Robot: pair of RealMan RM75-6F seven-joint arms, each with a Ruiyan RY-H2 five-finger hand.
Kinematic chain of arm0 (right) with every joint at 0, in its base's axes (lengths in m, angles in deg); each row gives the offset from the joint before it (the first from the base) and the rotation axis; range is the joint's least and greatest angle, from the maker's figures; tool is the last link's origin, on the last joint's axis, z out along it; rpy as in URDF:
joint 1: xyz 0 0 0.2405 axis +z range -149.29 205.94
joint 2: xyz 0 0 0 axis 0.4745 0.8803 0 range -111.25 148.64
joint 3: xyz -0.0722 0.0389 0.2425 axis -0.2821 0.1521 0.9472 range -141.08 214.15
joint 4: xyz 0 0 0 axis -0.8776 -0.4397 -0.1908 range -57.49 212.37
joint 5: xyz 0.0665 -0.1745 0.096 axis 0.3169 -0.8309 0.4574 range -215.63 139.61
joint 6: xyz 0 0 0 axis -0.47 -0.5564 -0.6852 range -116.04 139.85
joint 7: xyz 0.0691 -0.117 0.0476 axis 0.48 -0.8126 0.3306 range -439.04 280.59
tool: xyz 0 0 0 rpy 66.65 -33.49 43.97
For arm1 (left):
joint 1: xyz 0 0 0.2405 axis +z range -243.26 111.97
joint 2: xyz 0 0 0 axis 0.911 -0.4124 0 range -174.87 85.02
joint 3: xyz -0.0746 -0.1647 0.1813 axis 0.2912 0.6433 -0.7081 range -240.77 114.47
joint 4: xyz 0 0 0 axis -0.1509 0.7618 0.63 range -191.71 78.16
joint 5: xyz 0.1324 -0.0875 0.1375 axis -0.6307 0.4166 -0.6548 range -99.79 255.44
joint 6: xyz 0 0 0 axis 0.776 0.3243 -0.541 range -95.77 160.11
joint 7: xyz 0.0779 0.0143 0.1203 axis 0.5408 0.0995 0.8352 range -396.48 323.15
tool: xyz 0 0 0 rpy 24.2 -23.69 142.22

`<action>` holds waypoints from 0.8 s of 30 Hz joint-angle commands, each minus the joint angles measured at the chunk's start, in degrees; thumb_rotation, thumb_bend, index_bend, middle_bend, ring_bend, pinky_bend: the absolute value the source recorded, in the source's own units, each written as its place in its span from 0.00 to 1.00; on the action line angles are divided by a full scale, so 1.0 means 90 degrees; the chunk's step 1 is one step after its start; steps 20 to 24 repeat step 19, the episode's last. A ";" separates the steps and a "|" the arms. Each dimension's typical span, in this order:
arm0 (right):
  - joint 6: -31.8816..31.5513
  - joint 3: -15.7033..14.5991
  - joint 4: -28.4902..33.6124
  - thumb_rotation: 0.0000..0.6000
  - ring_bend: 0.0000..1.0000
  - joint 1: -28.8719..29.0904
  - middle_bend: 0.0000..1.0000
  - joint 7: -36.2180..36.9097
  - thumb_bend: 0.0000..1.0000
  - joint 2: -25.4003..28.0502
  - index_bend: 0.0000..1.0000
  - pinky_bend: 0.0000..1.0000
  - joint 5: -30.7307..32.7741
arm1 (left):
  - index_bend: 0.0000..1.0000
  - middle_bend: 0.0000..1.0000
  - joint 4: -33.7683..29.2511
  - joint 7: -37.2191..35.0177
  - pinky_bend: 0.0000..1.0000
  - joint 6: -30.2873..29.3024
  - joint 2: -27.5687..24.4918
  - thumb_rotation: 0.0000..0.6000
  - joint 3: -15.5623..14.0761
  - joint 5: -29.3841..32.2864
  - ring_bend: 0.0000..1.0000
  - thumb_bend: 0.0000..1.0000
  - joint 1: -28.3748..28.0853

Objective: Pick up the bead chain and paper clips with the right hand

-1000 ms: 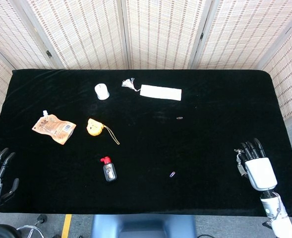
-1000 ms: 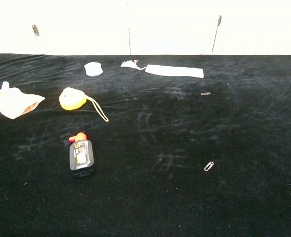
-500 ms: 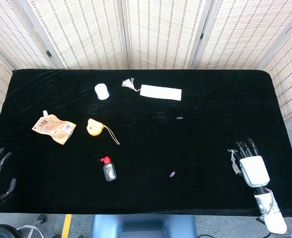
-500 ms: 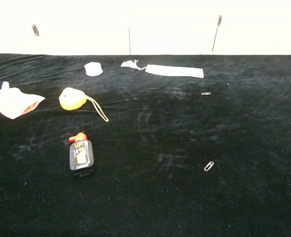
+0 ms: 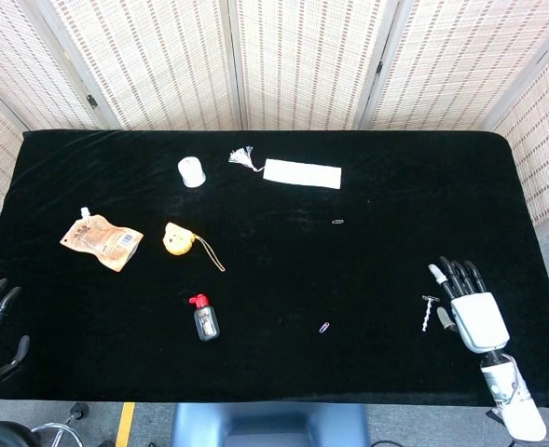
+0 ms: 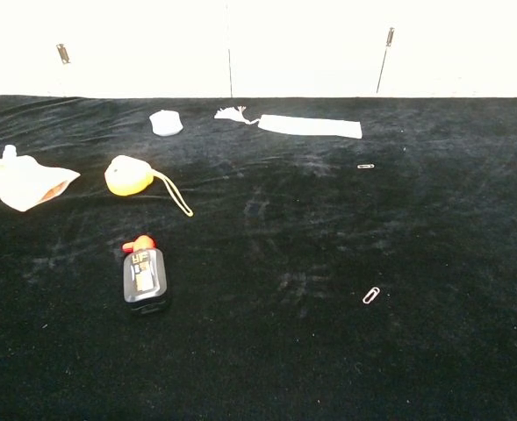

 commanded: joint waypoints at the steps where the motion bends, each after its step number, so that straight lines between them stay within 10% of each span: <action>1: -0.0274 -0.0045 0.0694 1.00 0.01 -0.0155 0.00 -0.0180 0.41 0.0421 0.01 0.00 -0.0098 | 0.00 0.03 -0.0001 0.0017 0.00 -0.0004 0.0006 1.00 -0.0002 -0.0010 0.00 0.52 0.0000; 9: -0.0985 -0.0384 0.3142 1.00 0.00 -0.1002 0.00 -0.1665 0.41 0.1713 0.00 0.00 -0.0029 | 0.00 0.03 -0.0009 0.0267 0.00 0.0246 0.0082 1.00 -0.0017 0.0064 0.00 0.52 -0.0085; 24: -0.0788 -0.0481 0.3673 1.00 0.00 -0.1197 0.00 -0.1926 0.41 0.2048 0.00 0.00 0.0000 | 0.00 0.03 -0.0256 0.0954 0.00 0.0845 0.0183 1.00 -0.0122 0.0301 0.00 0.52 -0.0224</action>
